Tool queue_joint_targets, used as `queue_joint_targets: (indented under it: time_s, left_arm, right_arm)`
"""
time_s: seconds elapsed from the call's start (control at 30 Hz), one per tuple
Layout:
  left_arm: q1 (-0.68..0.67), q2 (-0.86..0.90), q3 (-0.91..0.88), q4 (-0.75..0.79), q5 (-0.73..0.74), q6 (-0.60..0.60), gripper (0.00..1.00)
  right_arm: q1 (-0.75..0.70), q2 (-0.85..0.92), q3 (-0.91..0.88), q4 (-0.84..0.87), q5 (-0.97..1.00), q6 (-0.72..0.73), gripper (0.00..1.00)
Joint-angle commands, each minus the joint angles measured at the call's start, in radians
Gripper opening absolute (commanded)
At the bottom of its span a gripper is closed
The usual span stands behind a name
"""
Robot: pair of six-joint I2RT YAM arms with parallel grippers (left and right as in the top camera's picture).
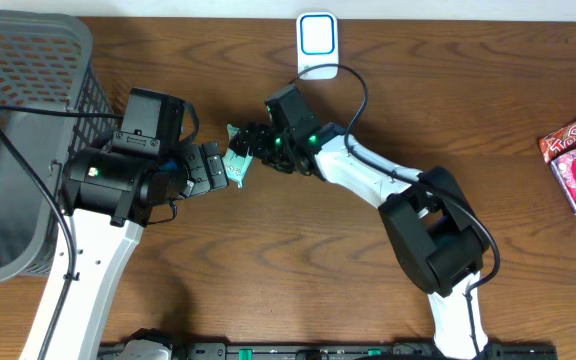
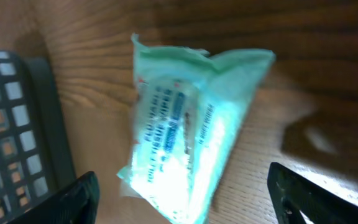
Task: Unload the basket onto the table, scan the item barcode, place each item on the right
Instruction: 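Move the right gripper toward the green wipes pack, then grasp the green wipes pack with the right gripper and lift it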
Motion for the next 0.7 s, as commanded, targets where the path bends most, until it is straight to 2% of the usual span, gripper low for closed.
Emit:
queue_joint_targets:
  time_s: [0.0,0.2,0.23,0.27,0.33,0.37,0.5,0.67]
  left_arm:
    - [0.002,0.000,0.005,-0.003,-0.013,-0.005,0.98]
    - [0.002,0.000,0.005,-0.003,-0.013,-0.005,0.98]
    - [0.002,0.000,0.005,-0.003,-0.013,-0.005,0.98]
    - [0.002,0.000,0.005,-0.003,-0.013,-0.005,0.98]
    - [0.002,0.000,0.005,-0.003,-0.013,-0.005,0.98]
    - [0.002,0.000,0.005,-0.003,-0.013,-0.005,0.98]
    - [0.002,0.000,0.005,-0.003,-0.013,-0.005,0.98]
    - [0.002,0.000,0.005,-0.003,-0.013,-0.005,0.98]
  right_arm:
    - [0.026,0.017,-0.016,0.010,0.074,0.084,0.77]
    - [0.063,0.111,-0.016,0.072,0.077,0.087,0.72]
    - [0.063,0.142,-0.016,0.091,0.064,0.091,0.64]
    - [0.063,0.152,-0.016,0.096,0.061,0.091,0.62]
    - [0.057,0.174,-0.016,0.094,0.055,0.071,0.40]
    - [0.050,0.174,-0.016,0.088,0.056,0.035,0.23]
    - [0.019,0.132,-0.014,0.034,0.064,-0.055,0.02]
    - [-0.036,-0.012,-0.010,-0.162,0.225,-0.225,0.02]
